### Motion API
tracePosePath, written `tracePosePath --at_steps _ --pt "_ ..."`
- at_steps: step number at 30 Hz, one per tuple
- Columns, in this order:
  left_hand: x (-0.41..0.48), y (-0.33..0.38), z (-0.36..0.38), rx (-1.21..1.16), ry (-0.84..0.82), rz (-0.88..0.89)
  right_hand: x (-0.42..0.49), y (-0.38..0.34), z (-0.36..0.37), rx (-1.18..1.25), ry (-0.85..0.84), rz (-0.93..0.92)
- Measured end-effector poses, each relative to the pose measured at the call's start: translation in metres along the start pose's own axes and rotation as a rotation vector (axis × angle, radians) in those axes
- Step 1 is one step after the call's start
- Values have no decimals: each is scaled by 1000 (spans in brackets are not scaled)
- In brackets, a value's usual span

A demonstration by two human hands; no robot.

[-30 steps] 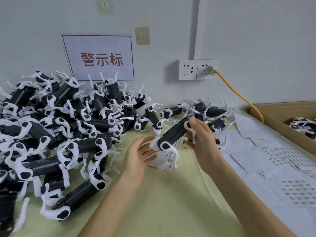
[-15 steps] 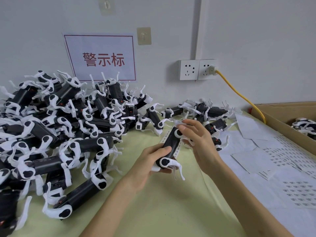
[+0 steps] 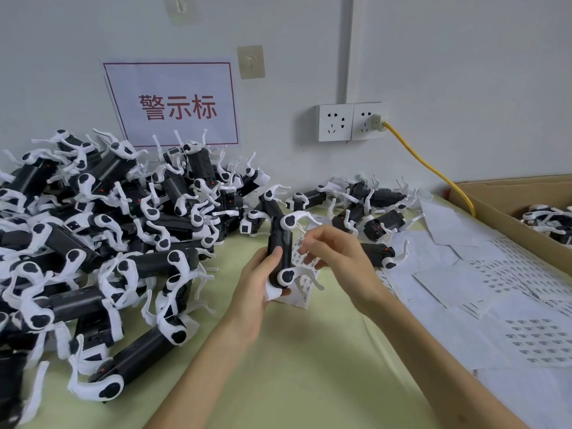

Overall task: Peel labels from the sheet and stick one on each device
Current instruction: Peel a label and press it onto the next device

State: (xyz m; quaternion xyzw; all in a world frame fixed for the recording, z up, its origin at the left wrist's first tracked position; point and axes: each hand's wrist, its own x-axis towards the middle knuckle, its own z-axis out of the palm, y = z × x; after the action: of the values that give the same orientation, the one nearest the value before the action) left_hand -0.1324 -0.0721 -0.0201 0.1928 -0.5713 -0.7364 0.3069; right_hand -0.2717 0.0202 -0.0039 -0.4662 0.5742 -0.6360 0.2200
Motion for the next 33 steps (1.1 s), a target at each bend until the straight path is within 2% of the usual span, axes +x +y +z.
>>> tracePosePath --at_steps 6,33 --pt "-2 -2 6 -5 -5 4 0 4 1 -82 64 -15" --pt "3 -18 0 274 14 165 -1 1 4 -167 102 -18"
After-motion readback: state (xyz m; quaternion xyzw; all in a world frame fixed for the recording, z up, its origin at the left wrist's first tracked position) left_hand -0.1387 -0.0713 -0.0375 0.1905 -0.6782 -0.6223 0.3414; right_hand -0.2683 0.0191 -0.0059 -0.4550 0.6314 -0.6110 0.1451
